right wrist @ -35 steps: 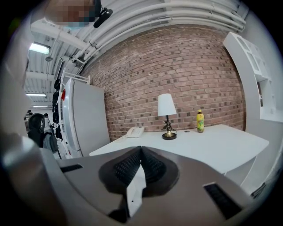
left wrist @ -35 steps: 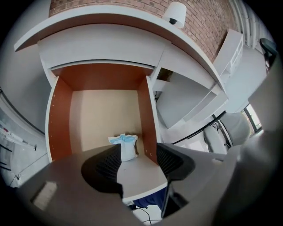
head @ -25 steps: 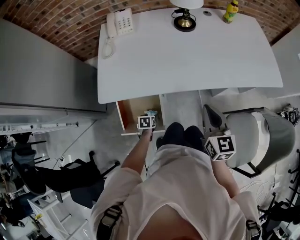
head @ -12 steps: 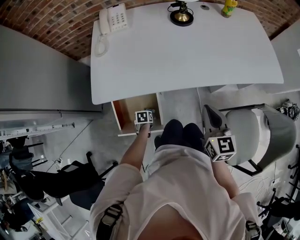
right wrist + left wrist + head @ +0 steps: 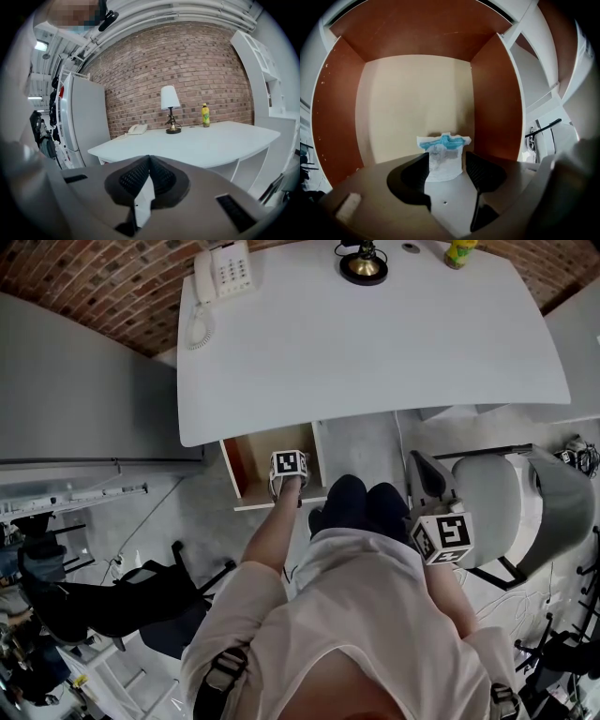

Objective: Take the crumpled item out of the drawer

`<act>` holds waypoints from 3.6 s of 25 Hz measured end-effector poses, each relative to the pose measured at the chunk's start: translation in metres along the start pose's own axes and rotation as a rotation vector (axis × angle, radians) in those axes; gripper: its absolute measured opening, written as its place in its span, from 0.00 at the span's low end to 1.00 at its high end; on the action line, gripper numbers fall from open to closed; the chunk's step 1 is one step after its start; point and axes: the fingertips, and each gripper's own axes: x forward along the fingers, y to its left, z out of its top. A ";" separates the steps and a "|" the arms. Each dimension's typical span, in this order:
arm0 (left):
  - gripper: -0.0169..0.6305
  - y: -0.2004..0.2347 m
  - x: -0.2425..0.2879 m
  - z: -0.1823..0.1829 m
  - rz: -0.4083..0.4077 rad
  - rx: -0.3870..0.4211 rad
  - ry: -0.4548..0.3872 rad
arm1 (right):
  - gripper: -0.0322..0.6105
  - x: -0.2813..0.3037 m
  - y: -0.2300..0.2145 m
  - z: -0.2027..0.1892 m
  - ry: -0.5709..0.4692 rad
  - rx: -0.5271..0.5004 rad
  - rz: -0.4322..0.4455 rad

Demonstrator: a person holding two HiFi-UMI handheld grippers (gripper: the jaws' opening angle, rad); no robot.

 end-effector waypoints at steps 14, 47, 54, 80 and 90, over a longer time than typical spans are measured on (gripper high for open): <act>0.09 0.014 0.016 -0.002 -0.011 -0.053 0.032 | 0.06 -0.004 -0.008 -0.017 0.012 0.042 -0.023; 0.05 -0.021 -0.195 0.025 -0.078 -0.155 -0.102 | 0.06 -0.054 0.037 0.131 0.033 0.082 0.051; 0.05 -0.039 -0.273 0.027 -0.107 -0.170 -0.162 | 0.06 -0.078 0.050 0.174 0.032 0.094 0.059; 0.05 -0.130 -0.615 0.106 -0.056 0.296 -1.113 | 0.06 -0.102 0.060 0.271 -0.143 0.035 0.037; 0.05 -0.140 -0.681 0.083 0.012 0.271 -1.331 | 0.06 -0.108 0.064 0.288 -0.157 -0.015 0.051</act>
